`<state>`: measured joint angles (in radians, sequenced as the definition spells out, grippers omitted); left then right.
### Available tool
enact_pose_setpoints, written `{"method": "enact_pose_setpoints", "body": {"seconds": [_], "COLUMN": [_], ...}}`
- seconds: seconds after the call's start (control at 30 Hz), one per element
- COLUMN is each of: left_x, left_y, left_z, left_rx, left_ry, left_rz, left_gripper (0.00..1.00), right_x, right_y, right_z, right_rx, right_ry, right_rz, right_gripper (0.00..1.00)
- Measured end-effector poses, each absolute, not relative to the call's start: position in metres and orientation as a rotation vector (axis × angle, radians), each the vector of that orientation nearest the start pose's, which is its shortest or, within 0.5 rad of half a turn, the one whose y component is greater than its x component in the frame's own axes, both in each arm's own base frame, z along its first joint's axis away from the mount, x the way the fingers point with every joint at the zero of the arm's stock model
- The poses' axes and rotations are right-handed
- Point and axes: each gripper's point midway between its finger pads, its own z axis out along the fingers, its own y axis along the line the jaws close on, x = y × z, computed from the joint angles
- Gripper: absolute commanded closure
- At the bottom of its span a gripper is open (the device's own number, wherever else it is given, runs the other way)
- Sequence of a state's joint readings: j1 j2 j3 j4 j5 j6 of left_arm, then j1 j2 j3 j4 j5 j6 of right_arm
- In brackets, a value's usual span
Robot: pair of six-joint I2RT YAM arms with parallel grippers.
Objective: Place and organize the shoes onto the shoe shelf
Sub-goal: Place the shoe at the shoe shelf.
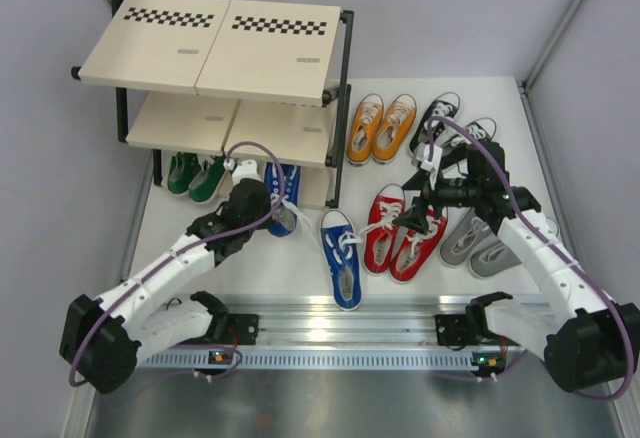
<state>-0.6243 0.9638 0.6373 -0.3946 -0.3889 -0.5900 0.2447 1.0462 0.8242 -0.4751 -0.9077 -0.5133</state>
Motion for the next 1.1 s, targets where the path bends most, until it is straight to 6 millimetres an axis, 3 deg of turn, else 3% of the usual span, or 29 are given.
{"method": "enact_pose_setpoints", "body": {"seconds": [0.3, 0.6, 0.8, 1.1], "left_x": [0.299, 0.325, 0.329, 0.335], "left_y": [-0.12, -0.118, -0.115, -0.117], "left_z": [0.113, 0.114, 0.114, 0.118], "left_rx": [-0.228, -0.203, -0.209, -0.237], "left_ry": [2.223, 2.184, 2.175, 2.144], "left_rz": [-0.218, -0.209, -0.203, -0.226], "left_gripper": [1.0, 1.0, 0.99, 0.69], "right_x": [0.23, 0.23, 0.231, 0.23], "right_y": [0.187, 0.187, 0.186, 0.185], "right_z": [0.192, 0.192, 0.19, 0.188], "right_rx": [-1.189, -1.193, -1.192, -1.191], "right_ry": [1.708, 1.705, 1.707, 1.714], "right_rz": [0.852, 0.848, 0.846, 0.849], "right_gripper": [0.01, 0.01, 0.01, 0.01]}}
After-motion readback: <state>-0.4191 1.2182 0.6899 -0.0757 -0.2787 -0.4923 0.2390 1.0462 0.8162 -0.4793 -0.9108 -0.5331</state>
